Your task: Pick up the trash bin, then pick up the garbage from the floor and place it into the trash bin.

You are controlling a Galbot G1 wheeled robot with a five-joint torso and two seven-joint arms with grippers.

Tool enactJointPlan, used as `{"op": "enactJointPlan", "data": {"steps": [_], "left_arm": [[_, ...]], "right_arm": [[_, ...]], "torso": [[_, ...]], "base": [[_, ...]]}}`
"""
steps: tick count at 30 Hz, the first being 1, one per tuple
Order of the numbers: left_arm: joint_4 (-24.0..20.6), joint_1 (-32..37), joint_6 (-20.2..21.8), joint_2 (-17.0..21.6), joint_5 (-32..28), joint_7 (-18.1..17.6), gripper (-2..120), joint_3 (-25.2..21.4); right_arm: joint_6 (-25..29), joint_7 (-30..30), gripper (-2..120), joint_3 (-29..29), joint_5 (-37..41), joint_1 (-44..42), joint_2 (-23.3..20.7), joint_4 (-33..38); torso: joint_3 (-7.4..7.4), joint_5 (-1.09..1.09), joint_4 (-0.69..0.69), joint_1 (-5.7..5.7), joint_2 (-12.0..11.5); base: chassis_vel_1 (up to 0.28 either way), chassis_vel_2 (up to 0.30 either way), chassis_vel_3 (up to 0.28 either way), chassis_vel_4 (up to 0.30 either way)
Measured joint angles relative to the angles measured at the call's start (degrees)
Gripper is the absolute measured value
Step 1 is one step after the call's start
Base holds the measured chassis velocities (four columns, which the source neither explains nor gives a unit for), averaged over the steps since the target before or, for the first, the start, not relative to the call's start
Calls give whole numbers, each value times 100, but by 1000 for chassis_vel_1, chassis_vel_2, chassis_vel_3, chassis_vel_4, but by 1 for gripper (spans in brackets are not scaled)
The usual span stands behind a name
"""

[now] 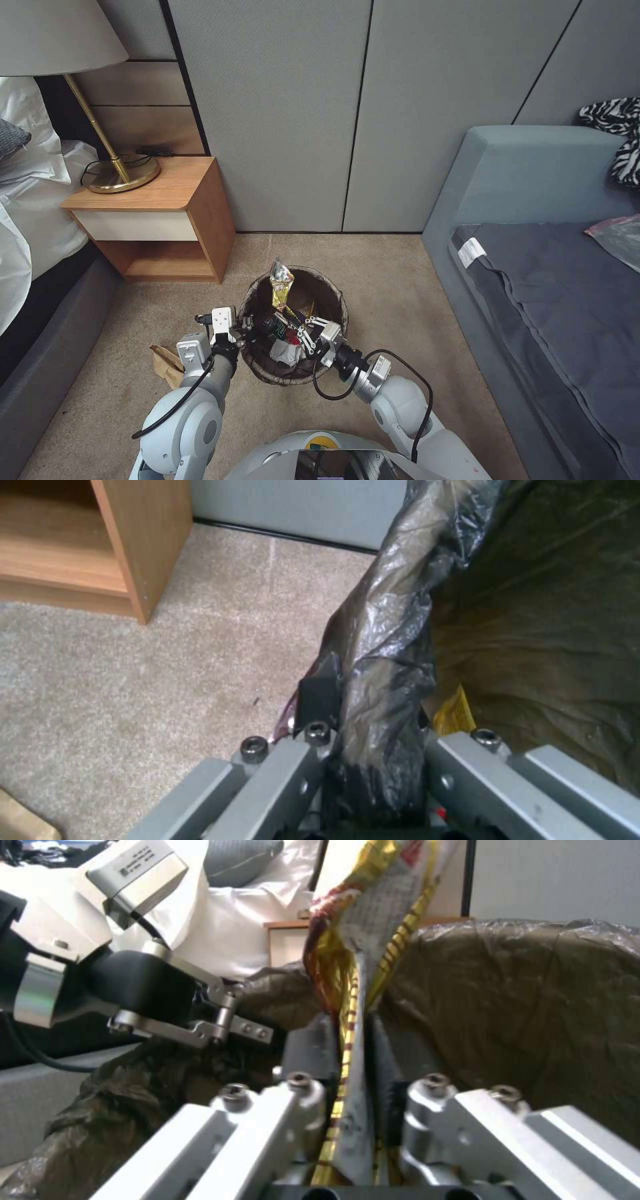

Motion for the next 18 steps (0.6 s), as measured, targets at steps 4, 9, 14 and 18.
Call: {"op": "enactJointPlan", "data": {"steps": [4, 9, 14, 18], "left_arm": [[-3, -1, 0, -1, -3, 2, 2, -1], [-7, -6, -2, -3, -3, 5, 2, 0], [-13, -8, -2, -2, -9, 6, 2, -5], [-30, -7, -2, -3, -13, 6, 2, -9]], "right_arm": [[4, -28, 29, 15, -4, 0, 5, 0], [22, -31, 50, 49, -8, 4, 10, -7], [25, -39, 65, 71, -8, 4, 9, -6], [27, -71, 83, 100, -8, -12, 8, 14]], "torso": [[0, 0, 0, 0, 0], [0, 0, 0, 0, 0], [0, 0, 0, 0, 0], [0, 0, 0, 0, 0]], "base": [[0, 0, 0, 0], [0, 0, 0, 0], [0, 0, 0, 0], [0, 0, 0, 0]]}}
